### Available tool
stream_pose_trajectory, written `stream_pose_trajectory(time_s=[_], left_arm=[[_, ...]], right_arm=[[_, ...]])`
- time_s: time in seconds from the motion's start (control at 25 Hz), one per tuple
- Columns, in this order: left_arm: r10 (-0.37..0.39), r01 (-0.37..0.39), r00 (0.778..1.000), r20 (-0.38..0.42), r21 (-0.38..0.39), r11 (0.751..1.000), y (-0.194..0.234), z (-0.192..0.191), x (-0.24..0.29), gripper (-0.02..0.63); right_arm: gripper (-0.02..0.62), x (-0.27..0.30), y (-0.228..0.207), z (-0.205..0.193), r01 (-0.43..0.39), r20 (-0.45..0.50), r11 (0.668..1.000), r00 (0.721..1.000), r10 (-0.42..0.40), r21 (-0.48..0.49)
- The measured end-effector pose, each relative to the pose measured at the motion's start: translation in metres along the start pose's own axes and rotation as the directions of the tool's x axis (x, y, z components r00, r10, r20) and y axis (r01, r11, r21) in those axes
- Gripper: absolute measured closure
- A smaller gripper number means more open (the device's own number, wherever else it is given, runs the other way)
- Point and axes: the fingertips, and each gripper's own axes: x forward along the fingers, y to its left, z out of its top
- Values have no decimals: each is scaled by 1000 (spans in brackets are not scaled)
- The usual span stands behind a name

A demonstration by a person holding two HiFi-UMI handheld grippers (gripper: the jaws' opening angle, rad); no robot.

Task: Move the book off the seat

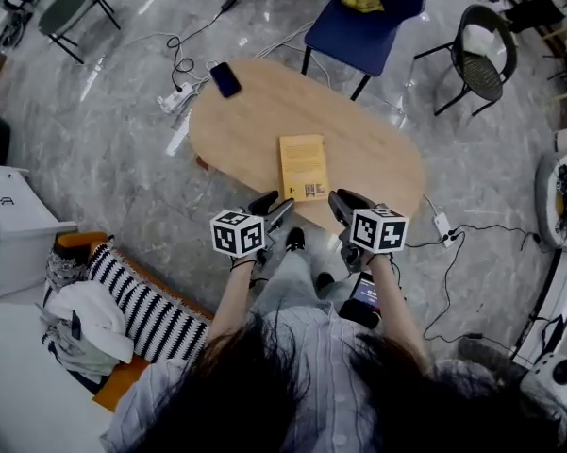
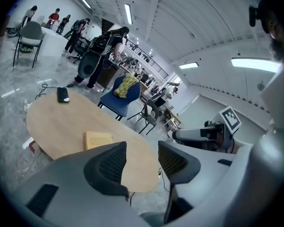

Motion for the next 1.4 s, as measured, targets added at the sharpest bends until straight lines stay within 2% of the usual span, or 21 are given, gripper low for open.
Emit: stream_pose_trajectory(time_s=[0.32,0.6,0.8,1.08,1.4], left_arm=[[-68,68,998,9,58,996,-37,-4,-17,403],[-81,78,996,38,83,994,-46,0,-31,416],[-44,37,996,79,79,996,-46,10,-41,423],[-2,-12,990,144,97,995,-61,24,-57,431],[75,-84,970,232,32,996,-88,8,-65,433]], right_arm=[[503,-24,20,12,6,35,999,999,-4,-53],[506,-22,44,10,-24,11,994,1000,25,-103],[508,-19,60,12,-60,1,987,998,61,-150],[508,-20,67,11,-118,-7,979,993,118,-164],[508,-48,61,-9,-197,-55,959,980,189,-205]])
